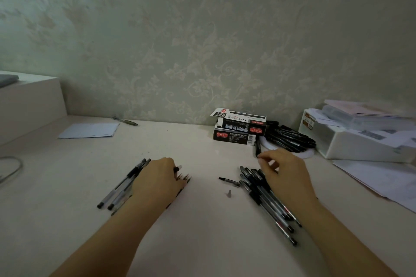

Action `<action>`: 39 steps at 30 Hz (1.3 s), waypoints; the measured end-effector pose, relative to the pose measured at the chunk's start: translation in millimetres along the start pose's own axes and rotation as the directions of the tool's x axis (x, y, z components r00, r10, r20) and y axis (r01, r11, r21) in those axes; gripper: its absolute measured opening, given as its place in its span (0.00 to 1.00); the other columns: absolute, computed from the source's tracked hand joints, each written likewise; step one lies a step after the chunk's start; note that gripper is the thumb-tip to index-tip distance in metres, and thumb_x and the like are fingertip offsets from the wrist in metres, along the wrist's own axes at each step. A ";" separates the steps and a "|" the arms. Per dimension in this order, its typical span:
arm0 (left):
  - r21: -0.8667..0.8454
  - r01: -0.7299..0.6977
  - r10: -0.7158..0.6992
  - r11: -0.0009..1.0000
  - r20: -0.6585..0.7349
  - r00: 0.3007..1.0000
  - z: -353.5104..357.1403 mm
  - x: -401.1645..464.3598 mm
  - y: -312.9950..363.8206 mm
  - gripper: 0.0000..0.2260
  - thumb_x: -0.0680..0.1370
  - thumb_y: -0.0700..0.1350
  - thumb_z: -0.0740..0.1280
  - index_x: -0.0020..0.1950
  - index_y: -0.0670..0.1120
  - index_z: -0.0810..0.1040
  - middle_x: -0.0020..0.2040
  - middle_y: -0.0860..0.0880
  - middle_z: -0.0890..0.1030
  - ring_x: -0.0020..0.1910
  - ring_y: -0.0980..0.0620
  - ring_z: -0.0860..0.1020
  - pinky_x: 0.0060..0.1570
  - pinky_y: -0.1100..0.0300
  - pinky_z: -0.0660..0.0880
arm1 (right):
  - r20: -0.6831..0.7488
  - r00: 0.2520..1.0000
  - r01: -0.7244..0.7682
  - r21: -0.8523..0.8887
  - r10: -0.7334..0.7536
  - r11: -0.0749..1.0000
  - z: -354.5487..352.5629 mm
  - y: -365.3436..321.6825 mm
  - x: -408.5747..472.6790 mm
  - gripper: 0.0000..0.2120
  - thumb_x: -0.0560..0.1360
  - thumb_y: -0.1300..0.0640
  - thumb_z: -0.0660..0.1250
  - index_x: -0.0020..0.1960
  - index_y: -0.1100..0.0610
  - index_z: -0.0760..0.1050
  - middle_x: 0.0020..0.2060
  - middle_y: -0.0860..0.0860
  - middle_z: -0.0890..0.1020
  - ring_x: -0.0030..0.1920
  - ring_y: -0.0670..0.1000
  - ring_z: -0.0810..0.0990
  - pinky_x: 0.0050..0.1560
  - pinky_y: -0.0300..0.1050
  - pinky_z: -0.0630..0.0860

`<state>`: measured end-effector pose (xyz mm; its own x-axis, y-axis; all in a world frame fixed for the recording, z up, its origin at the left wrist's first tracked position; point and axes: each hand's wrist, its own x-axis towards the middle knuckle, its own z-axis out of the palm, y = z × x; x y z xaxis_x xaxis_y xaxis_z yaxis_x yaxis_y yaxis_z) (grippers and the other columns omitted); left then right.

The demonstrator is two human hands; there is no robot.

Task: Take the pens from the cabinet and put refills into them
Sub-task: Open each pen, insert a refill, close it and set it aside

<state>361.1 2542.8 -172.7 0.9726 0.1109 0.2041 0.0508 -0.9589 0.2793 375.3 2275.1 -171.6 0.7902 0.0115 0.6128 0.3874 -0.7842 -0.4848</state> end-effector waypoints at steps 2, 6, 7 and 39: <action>0.027 0.005 -0.006 1.000 0.032 0.999 0.7 -0.3 1.3 0.13 0.76 0.54 0.67 0.42 0.47 0.69 0.38 0.51 0.74 0.39 0.50 0.74 0.41 0.57 0.74 | 0.028 0.998 0.053 0.001 -0.053 0.999 6.9 -7.1 -4.0 0.06 0.76 0.59 0.70 0.51 0.53 0.83 0.43 0.44 0.81 0.39 0.41 0.77 0.42 0.34 0.74; 0.035 -0.007 0.006 0.999 0.037 0.999 3.2 -2.7 5.6 0.10 0.77 0.52 0.65 0.47 0.46 0.73 0.46 0.49 0.79 0.44 0.50 0.77 0.44 0.57 0.77 | 0.084 0.992 0.090 0.018 -0.091 0.996 15.0 -11.4 -7.5 0.05 0.77 0.58 0.69 0.50 0.52 0.83 0.43 0.41 0.79 0.41 0.40 0.77 0.43 0.26 0.70; 0.042 -0.010 0.009 0.999 0.036 0.999 4.0 -3.2 6.9 0.09 0.77 0.51 0.64 0.47 0.46 0.73 0.46 0.48 0.79 0.44 0.50 0.77 0.44 0.56 0.77 | 0.095 0.991 0.091 0.024 -0.093 0.996 16.1 -11.4 -8.2 0.05 0.77 0.57 0.69 0.50 0.51 0.83 0.43 0.41 0.79 0.42 0.40 0.77 0.43 0.27 0.71; -0.550 -0.260 0.223 0.794 -0.135 0.965 -5.4 -17.1 49.7 0.07 0.77 0.52 0.66 0.39 0.55 0.75 0.37 0.56 0.79 0.36 0.61 0.76 0.39 0.64 0.73 | 0.643 0.760 -0.561 0.576 0.095 0.595 17.4 -52.2 -17.9 0.05 0.74 0.54 0.73 0.47 0.55 0.84 0.38 0.54 0.85 0.33 0.46 0.80 0.37 0.37 0.77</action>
<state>345.8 2494.6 -157.2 0.9197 -0.0710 0.3861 -0.3373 -0.6462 0.6846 349.2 2326.6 -168.1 0.9427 0.3330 0.0189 0.0610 -0.1162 -0.9914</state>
